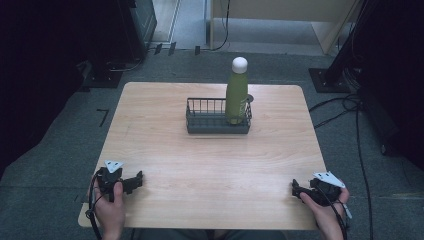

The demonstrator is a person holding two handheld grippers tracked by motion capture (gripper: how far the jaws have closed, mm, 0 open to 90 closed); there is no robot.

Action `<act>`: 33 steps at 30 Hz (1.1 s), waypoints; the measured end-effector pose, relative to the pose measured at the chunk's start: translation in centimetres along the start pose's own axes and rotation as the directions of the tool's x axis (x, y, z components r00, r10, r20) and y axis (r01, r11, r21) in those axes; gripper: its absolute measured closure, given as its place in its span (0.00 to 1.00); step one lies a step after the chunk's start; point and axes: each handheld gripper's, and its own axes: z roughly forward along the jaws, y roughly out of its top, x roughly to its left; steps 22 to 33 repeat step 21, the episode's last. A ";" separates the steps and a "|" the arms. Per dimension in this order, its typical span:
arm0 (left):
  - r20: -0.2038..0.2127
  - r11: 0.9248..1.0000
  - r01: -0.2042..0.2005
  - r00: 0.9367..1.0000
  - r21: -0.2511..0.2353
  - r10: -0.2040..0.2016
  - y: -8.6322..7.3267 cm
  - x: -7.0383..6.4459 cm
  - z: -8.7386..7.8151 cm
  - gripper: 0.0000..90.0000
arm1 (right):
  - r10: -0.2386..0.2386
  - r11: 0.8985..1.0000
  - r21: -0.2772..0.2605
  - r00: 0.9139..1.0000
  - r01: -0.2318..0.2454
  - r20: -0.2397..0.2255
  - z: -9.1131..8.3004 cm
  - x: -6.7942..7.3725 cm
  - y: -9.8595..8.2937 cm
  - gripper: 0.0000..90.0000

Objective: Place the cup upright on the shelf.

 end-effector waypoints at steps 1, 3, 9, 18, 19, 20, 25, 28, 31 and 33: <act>0.000 1.000 0.000 1.000 0.000 0.000 0.0 0.0 0.0 0.00 | 0.004 1.000 0.001 1.000 -0.004 -0.001 0.0 -0.1 0.0 0.00; 0.000 1.000 0.000 1.000 0.000 0.000 0.0 0.0 0.0 0.00 | 0.012 1.000 0.007 1.000 -0.012 -0.009 0.0 -0.3 -0.1 0.00; 0.000 1.000 0.000 1.000 0.000 0.000 0.0 0.0 0.0 0.00 | 0.025 1.000 0.016 0.999 -0.025 -0.027 0.1 -0.4 -0.1 0.00; 0.001 1.000 0.000 1.000 -0.001 0.000 0.0 0.0 0.0 0.00 | 0.026 1.000 0.016 0.999 -0.025 -0.027 0.1 -0.4 -0.1 0.00; 0.001 1.000 0.000 1.000 -0.001 0.000 0.0 0.0 0.0 0.00 | 0.026 1.000 0.016 0.999 -0.025 -0.027 0.1 -0.4 -0.1 0.00; 0.001 1.000 0.000 1.000 0.000 0.000 0.0 0.0 0.0 0.00 | 0.026 1.000 0.016 0.999 -0.025 -0.027 0.1 -0.4 -0.1 0.00; 0.001 1.000 0.000 1.000 -0.001 0.000 0.0 0.0 0.0 0.00 | 0.026 1.000 0.016 0.999 -0.025 -0.027 0.1 -0.4 -0.1 0.00; 0.001 1.000 0.000 1.000 -0.001 0.000 0.0 0.0 0.0 0.00 | 0.026 1.000 0.016 0.999 -0.025 -0.027 0.1 -0.4 -0.1 0.00; 0.001 1.000 0.000 1.000 -0.001 0.000 0.0 0.0 0.0 0.00 | 0.026 1.000 0.016 0.999 -0.025 -0.027 0.1 -0.4 -0.1 0.00; 0.001 1.000 0.000 1.000 -0.001 0.000 0.0 0.0 0.0 0.00 | 0.026 1.000 0.016 0.999 -0.025 -0.027 0.1 -0.4 -0.1 0.00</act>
